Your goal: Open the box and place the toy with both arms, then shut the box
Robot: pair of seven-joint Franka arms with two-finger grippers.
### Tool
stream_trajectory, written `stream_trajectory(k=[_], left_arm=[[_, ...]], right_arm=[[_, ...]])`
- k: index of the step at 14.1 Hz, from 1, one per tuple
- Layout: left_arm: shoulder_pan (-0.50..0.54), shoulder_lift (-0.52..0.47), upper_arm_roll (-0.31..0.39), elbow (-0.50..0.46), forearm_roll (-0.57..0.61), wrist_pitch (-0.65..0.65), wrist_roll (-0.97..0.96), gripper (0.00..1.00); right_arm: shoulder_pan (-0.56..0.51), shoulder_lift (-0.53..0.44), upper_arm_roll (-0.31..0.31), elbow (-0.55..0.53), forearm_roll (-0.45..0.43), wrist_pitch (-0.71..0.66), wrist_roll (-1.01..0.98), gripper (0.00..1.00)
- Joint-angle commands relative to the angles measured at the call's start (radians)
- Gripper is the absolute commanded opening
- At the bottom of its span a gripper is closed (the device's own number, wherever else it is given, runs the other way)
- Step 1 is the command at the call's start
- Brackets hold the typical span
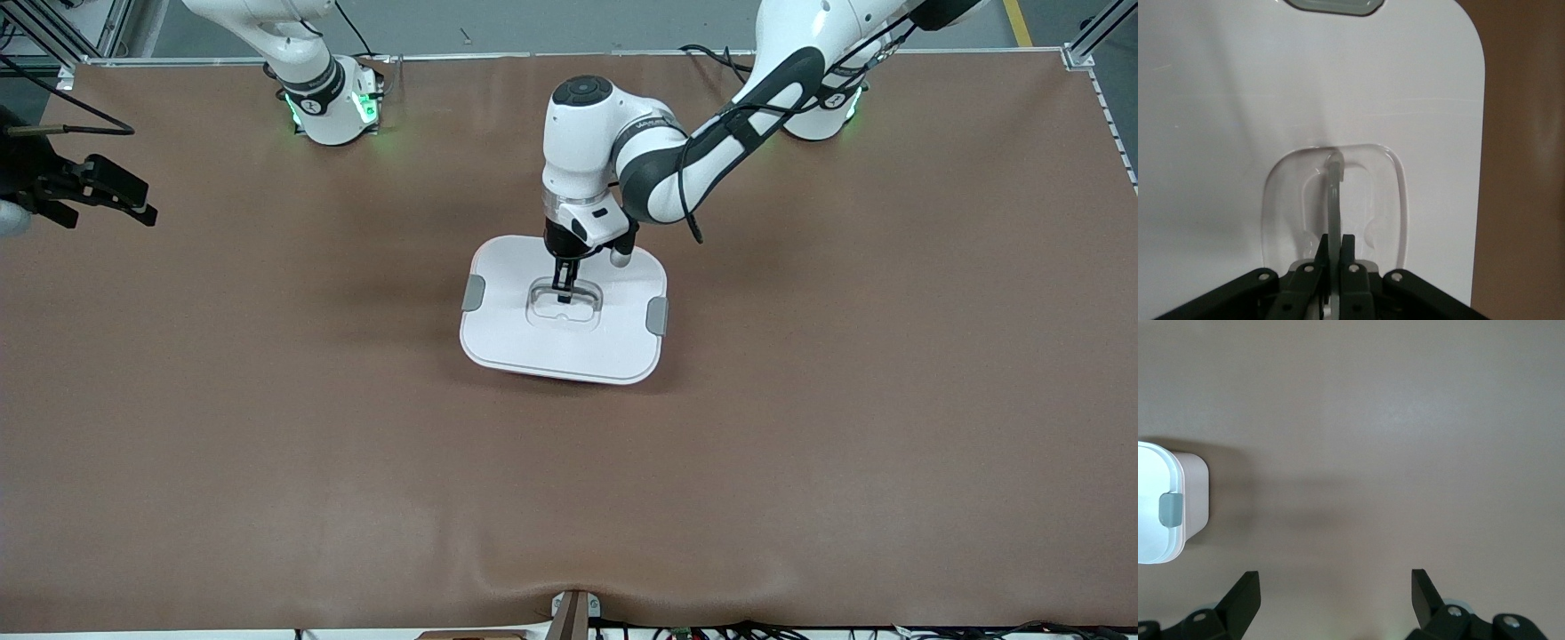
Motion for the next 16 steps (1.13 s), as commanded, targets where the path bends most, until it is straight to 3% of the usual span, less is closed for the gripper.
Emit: stream_trajectory(k=[1,10,16], left_arm=[[-0.04,0.02,0.006,0.029,0.073,-0.028,-0.284,0.0],[-0.051,0.031,0.013,0.028,0.075,-0.031,-0.286,0.01],[-0.118,0.019,0.085,0.029,0.075,-0.069,-0.327,0.04]], right_arm=[[-0.002,0.008,0.002,0.022,0.001,-0.01,0.016,1.0],[-0.006,0.008,0.002,0.021,-0.008,-0.019,0.005,1.0],[-0.008,0.008,-0.001,0.021,-0.029,-0.045,0.013,1.0]])
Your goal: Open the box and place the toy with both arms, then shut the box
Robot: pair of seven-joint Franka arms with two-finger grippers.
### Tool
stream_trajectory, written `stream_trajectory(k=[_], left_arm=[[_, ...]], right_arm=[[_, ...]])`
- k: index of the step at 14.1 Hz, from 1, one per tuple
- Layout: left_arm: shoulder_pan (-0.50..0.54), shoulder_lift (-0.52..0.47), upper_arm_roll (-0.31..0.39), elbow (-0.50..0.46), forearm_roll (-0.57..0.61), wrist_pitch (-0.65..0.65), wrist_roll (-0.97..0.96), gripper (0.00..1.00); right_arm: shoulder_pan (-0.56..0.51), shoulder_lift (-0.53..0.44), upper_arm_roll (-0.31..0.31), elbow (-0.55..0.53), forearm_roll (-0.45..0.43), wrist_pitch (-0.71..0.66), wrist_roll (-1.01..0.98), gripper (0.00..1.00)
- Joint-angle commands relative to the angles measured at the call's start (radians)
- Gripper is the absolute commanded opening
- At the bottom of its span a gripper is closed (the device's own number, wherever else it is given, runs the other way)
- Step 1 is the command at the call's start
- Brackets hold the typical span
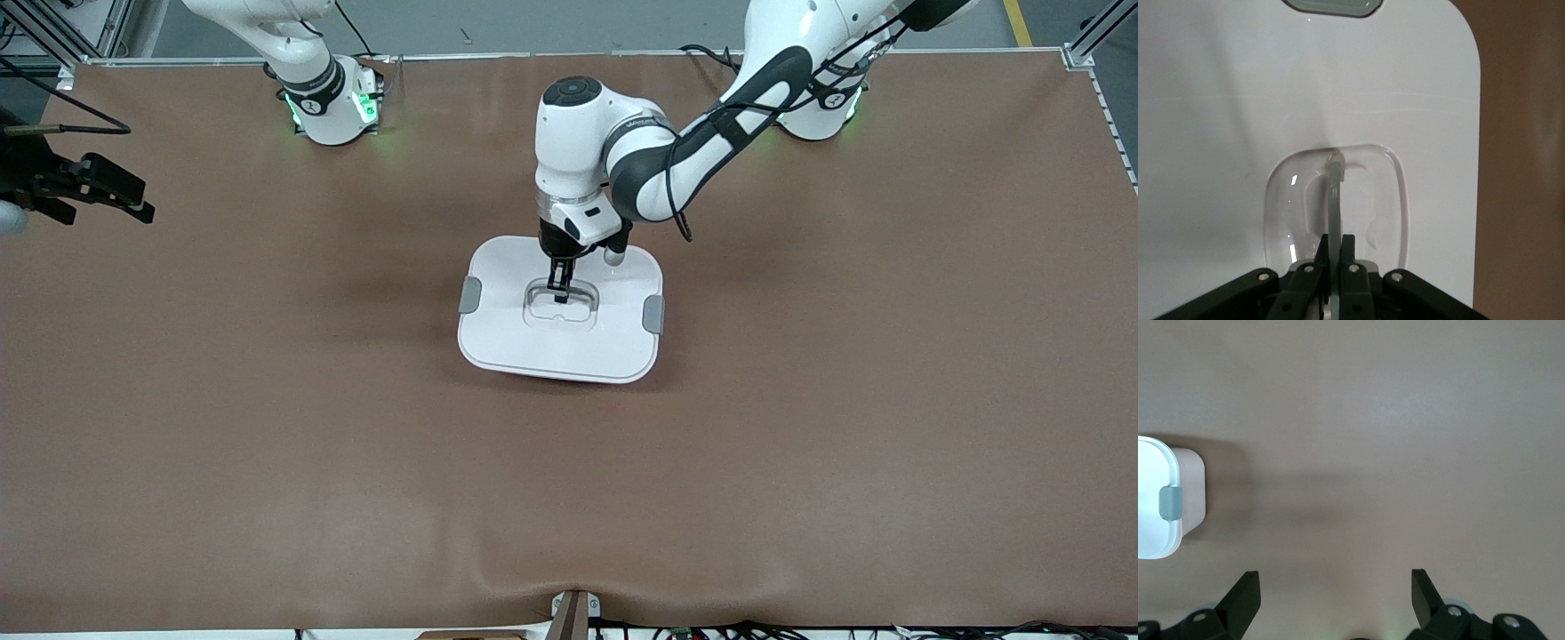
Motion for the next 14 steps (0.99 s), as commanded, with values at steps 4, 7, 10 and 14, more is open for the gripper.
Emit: stream_trajectory(k=[4,7,10,14], left_arm=[[-0.04,0.008,0.024,0.008,0.076,-0.047,-0.298,0.5],[-0.032,-0.007,0.022,0.03,0.064,-0.061,-0.287,1.0],[-0.026,-0.027,0.015,0.063,0.017,-0.131,-0.212,1.0],[-0.019,-0.054,0.015,0.172,-0.166,-0.266,0.005,1.0]], right_arm=[[0.002,0.008,0.006,0.022,-0.023,-0.028,0.016,1.0],[-0.001,0.008,0.006,0.022,-0.023,-0.028,0.016,1.0],[0.0,0.008,0.006,0.022,-0.023,-0.028,0.017,1.0],[-0.006,0.008,0.006,0.036,-0.023,-0.027,0.017,1.0]])
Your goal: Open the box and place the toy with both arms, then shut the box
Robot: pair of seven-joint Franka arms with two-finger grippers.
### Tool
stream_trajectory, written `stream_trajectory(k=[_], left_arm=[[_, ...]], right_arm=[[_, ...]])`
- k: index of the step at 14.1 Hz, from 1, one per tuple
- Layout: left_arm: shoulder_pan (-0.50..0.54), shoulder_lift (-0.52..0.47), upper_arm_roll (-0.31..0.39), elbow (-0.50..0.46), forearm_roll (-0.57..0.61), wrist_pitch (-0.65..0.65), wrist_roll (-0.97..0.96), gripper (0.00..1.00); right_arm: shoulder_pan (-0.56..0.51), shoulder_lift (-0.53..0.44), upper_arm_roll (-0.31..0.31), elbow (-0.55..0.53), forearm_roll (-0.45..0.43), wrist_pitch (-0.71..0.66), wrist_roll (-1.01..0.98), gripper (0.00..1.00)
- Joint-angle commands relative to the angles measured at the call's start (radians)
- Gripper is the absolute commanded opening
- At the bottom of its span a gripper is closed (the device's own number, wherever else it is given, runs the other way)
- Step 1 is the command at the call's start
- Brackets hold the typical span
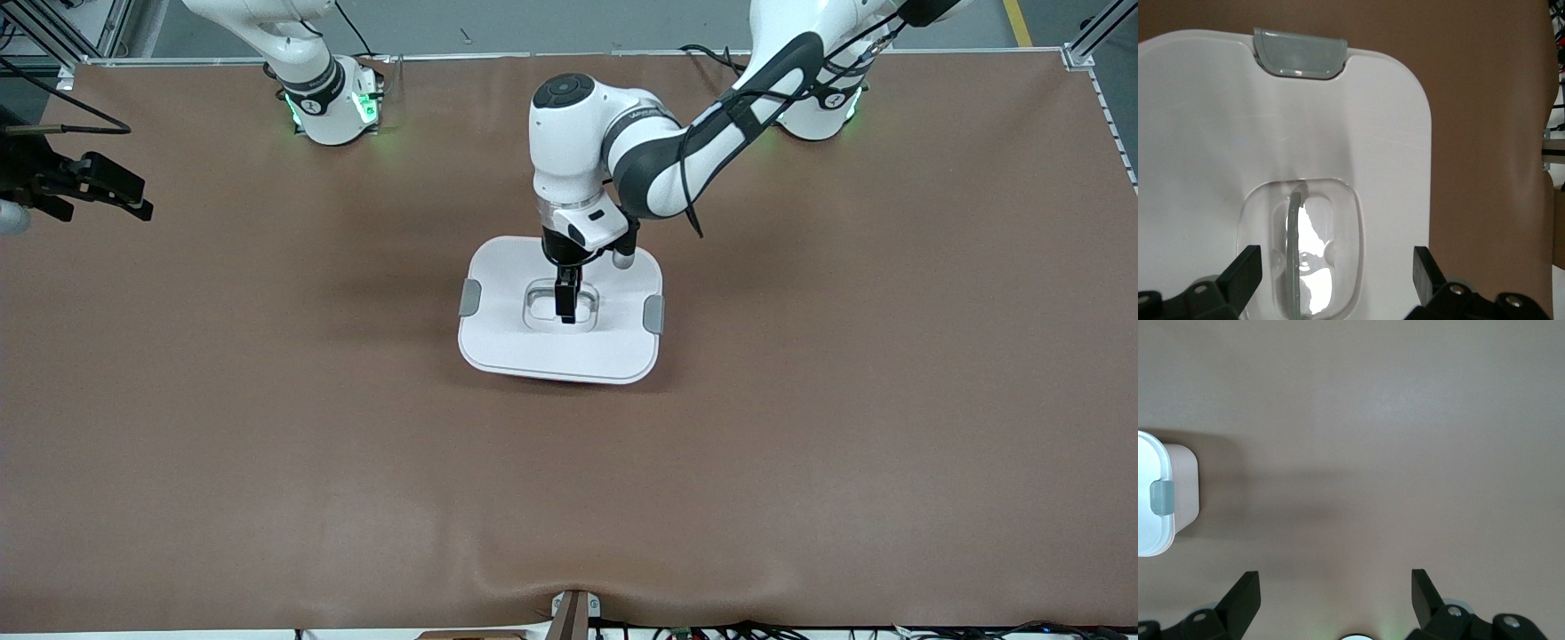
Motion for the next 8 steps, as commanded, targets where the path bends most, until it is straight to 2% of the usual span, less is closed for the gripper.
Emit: stream_trajectory(k=[1,3,8], left_arm=[[0.006,-0.038,-0.002,0.075,-0.077,-0.123,-0.019,1.0],[0.048,-0.063,-0.002,0.103,-0.145,-0.149,0.096,1.0],[0.154,-0.116,-0.002,0.103,-0.157,-0.151,0.291,1.0]], right_arm=[[-0.009,0.008,0.005,0.039,-0.014,-0.017,0.016,1.0],[-0.011,0.008,0.005,0.038,-0.014,-0.02,0.016,1.0],[-0.011,0.008,0.007,0.038,-0.012,-0.024,0.016,1.0]])
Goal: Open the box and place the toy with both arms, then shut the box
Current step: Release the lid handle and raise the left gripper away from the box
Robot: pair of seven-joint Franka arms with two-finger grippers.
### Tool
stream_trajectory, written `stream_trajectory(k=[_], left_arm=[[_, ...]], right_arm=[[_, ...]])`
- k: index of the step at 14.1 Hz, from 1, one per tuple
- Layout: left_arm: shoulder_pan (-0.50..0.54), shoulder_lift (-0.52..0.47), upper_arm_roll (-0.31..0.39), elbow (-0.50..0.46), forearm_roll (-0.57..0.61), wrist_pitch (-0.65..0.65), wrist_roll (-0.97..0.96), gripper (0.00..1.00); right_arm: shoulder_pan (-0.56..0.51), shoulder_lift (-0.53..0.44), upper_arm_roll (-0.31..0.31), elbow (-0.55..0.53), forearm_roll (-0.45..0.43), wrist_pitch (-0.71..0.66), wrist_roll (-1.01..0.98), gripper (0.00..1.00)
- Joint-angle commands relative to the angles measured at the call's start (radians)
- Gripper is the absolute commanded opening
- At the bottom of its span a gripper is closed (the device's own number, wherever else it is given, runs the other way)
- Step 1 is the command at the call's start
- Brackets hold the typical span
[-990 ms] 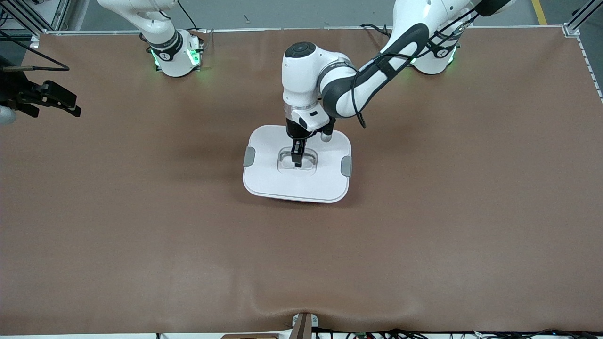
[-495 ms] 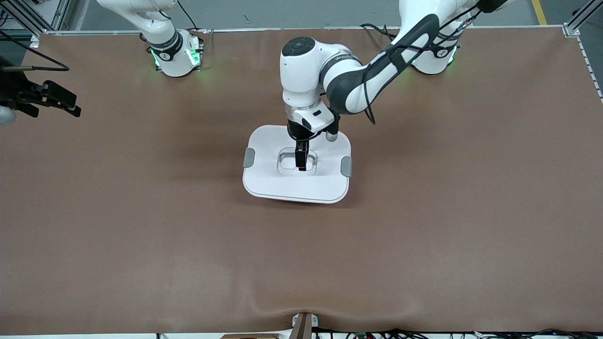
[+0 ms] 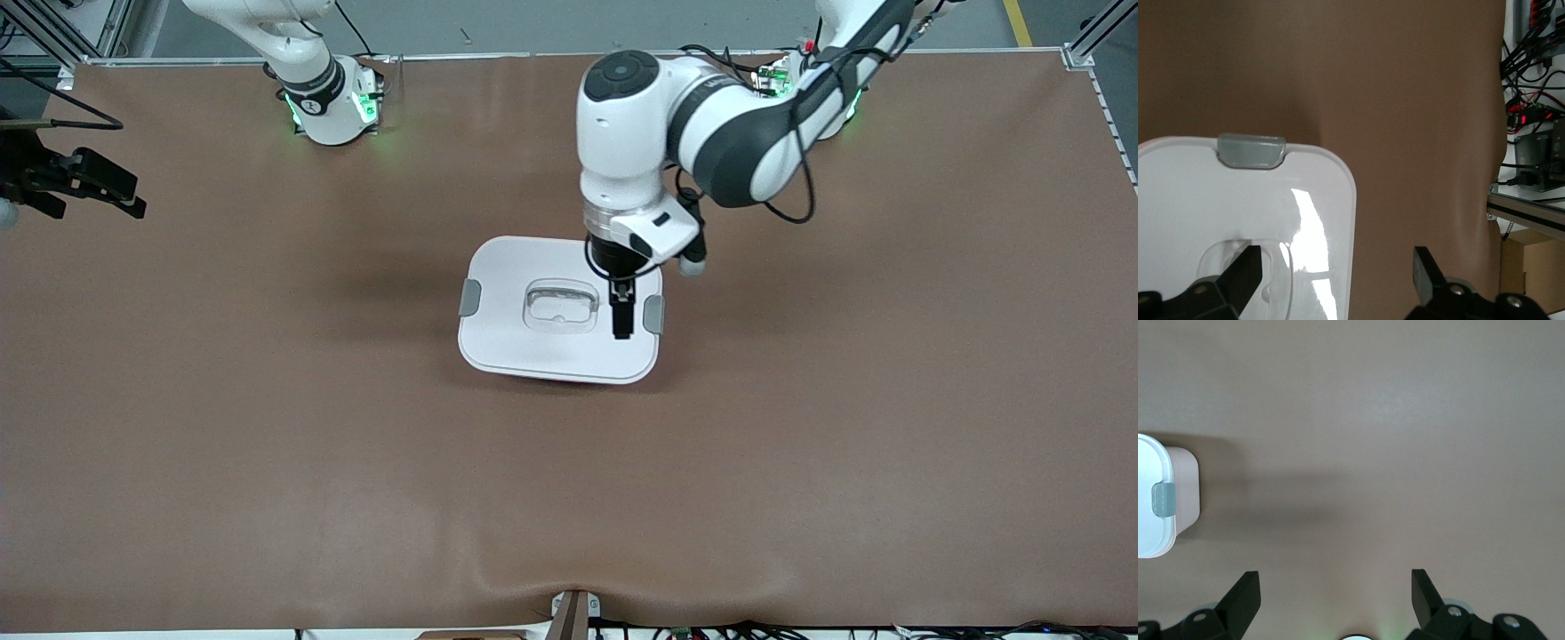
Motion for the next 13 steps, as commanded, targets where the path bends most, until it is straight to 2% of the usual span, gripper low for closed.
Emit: stream_trajectory(k=[1,6,13], left_arm=[[0.056,-0.03,-0.003,0.002,-0.019,-0.024,0.14,1.0],[0.143,-0.04,-0.003,0.003,-0.025,-0.155,0.49,1.0],[0.34,-0.079,-0.003,0.003,-0.133,-0.163,0.904,1.0]], right_arm=[[-0.009,0.008,0.008,0.022,-0.011,-0.016,0.015,1.0],[-0.01,0.008,0.007,0.022,-0.011,-0.017,0.017,1.0],[-0.002,0.01,0.007,0.013,-0.01,-0.016,0.014,1.0]])
